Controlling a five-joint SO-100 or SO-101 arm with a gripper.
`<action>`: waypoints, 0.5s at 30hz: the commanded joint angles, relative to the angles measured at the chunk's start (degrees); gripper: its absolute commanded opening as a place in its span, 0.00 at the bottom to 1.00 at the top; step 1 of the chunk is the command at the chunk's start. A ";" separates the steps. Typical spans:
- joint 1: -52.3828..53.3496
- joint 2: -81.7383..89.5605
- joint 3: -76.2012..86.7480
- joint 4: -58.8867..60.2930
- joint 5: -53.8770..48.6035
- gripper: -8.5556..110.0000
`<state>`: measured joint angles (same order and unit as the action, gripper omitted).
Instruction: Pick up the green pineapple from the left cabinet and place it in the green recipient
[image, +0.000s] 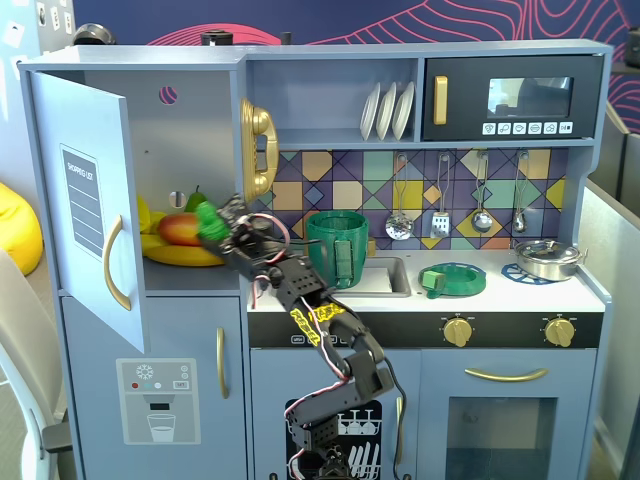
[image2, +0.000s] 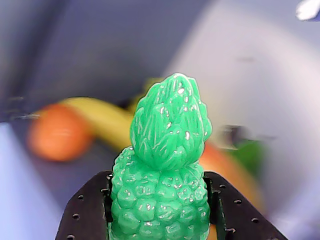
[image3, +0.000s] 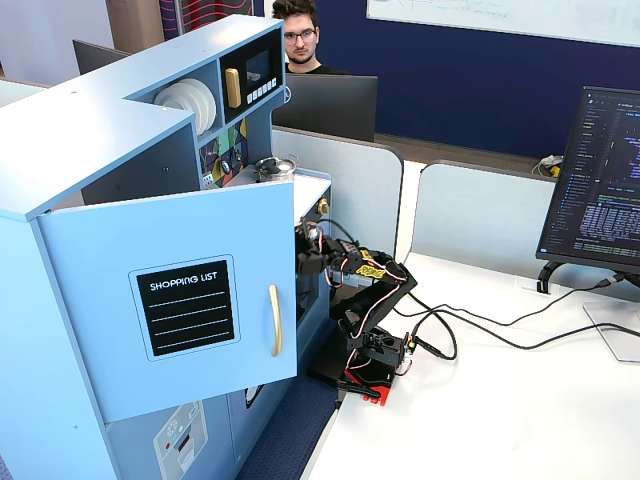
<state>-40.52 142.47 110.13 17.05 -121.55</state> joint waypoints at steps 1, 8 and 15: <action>9.67 4.04 -2.55 0.62 3.87 0.07; 27.25 1.67 -8.96 0.70 14.41 0.07; 36.47 -15.21 -22.32 -1.32 20.30 0.07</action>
<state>-8.17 135.35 97.73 17.58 -104.59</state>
